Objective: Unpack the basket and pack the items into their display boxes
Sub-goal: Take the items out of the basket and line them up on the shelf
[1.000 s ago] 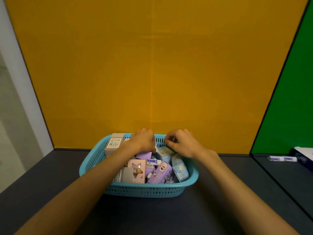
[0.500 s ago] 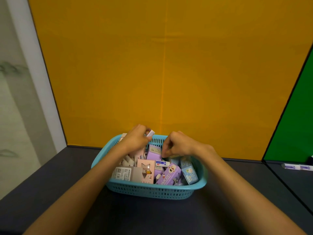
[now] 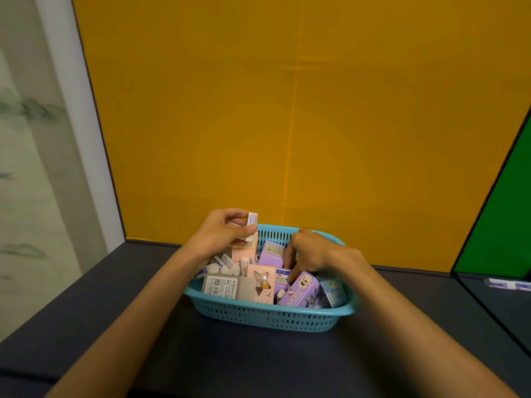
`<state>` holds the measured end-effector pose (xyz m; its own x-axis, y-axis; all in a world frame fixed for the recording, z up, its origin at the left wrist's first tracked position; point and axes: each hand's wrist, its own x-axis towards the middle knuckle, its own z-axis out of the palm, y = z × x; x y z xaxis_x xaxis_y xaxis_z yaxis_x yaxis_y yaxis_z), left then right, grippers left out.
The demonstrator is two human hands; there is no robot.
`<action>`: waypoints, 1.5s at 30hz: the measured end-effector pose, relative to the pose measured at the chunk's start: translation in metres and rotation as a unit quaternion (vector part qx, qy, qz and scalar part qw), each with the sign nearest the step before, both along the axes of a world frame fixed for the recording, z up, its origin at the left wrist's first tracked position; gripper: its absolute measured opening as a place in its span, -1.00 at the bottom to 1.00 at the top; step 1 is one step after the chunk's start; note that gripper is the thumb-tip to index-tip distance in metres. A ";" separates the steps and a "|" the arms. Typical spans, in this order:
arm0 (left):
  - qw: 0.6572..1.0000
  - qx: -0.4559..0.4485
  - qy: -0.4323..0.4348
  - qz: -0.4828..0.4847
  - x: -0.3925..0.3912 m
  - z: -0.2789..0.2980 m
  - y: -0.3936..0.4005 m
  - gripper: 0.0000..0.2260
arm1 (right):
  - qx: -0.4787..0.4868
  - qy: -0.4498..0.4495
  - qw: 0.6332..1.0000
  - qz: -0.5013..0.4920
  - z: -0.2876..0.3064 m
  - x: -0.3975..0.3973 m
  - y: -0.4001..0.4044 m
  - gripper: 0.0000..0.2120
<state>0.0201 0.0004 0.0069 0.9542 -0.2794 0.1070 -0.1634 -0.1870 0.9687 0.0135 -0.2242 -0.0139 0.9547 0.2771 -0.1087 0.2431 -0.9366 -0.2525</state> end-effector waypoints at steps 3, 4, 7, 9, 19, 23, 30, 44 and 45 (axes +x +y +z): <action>0.999 -0.006 -0.032 -0.003 -0.003 0.001 0.002 -0.76 | 0.037 -0.017 0.999 -0.014 0.010 -0.007 0.000 -0.80; 0.999 -0.001 -0.041 -0.007 -0.004 0.002 0.002 -0.76 | 0.049 -0.033 0.998 -0.013 0.014 -0.010 -0.001 -0.79; 0.997 0.022 -0.067 -0.012 -0.007 0.003 -0.002 -0.73 | 0.083 -0.099 0.992 -0.009 0.028 -0.024 -0.005 -0.77; 0.996 0.037 -0.085 -0.015 -0.009 0.003 -0.006 -0.75 | 0.111 -0.134 0.985 -0.017 0.036 -0.037 -0.012 -0.75; 0.968 0.134 -0.197 -0.080 -0.040 0.005 -0.067 -0.75 | 0.145 -0.168 0.969 -0.112 0.031 -0.119 -0.072 -0.78; 0.955 0.151 -0.213 -0.141 -0.062 0.000 -0.107 -0.78 | 0.141 -0.185 0.958 -0.166 0.019 -0.164 -0.108 -0.85; 0.939 0.141 -0.203 -0.241 -0.116 -0.026 -0.193 -0.82 | 0.172 -0.176 0.940 -0.236 -0.008 -0.253 -0.183 -0.88; 0.915 0.195 -0.274 -0.223 -0.240 -0.060 -0.366 -0.88 | 0.260 -0.198 0.909 -0.257 -0.037 -0.395 -0.351 -0.81; 0.913 0.208 -0.279 -0.212 -0.243 -0.062 -0.374 -0.88 | 0.257 -0.197 0.911 -0.253 -0.041 -0.396 -0.360 -0.82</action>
<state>-0.2226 -0.3736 -0.0556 0.5801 -0.7380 0.3446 -0.7532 -0.3250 0.5719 -0.3829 -0.5847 -0.0544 0.9110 -0.2923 0.2911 -0.0201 -0.7362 -0.6764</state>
